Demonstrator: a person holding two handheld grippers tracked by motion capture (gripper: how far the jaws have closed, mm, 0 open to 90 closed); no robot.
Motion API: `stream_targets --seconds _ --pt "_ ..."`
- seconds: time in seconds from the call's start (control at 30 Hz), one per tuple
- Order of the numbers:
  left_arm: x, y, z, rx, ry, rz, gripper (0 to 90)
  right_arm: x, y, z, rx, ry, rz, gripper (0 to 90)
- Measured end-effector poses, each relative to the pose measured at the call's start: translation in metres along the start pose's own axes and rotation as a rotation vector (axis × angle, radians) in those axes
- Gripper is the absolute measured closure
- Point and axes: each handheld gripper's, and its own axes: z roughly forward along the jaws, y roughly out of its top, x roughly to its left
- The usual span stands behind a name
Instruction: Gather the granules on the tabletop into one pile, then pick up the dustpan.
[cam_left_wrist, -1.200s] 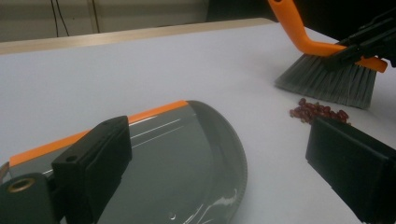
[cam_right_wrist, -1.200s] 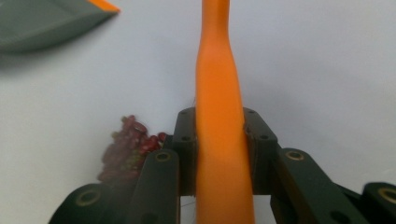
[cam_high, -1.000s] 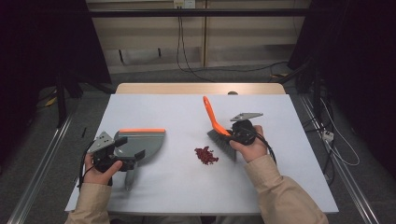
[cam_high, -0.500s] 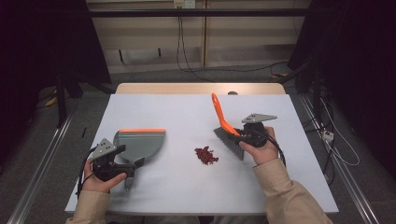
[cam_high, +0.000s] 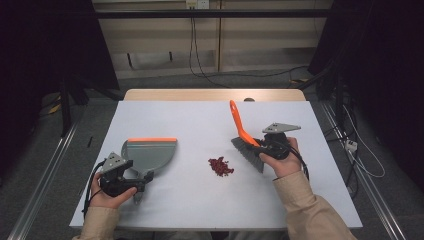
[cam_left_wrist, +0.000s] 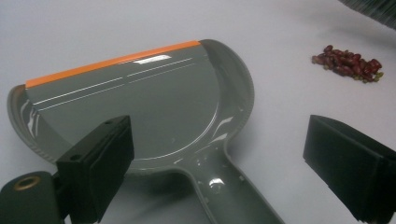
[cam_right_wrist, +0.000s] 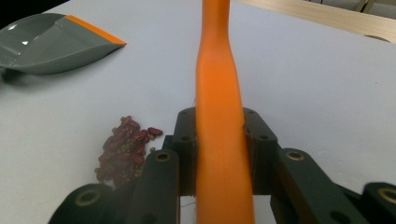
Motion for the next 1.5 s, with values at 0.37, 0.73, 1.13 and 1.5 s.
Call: stream_targets --seconds 0.37,0.73,1.13,1.5 --pt "0.002 -0.007 -0.005 0.020 0.051 0.014 9.4 -0.001 -0.002 0.000 0.000 -0.011 -0.007 70.9" --pt "0.005 -0.012 -0.004 0.087 0.119 0.004 9.3 -0.003 -0.003 -0.001 -0.008 -0.018 -0.006 70.8" --pt "0.016 -0.014 -0.005 0.178 0.063 -0.045 39.5 -0.005 -0.005 -0.004 -0.006 -0.030 0.001 70.8" --pt "0.019 -0.006 0.002 0.235 0.046 -0.024 62.6 -0.005 -0.005 -0.005 -0.012 -0.029 -0.002 70.8"
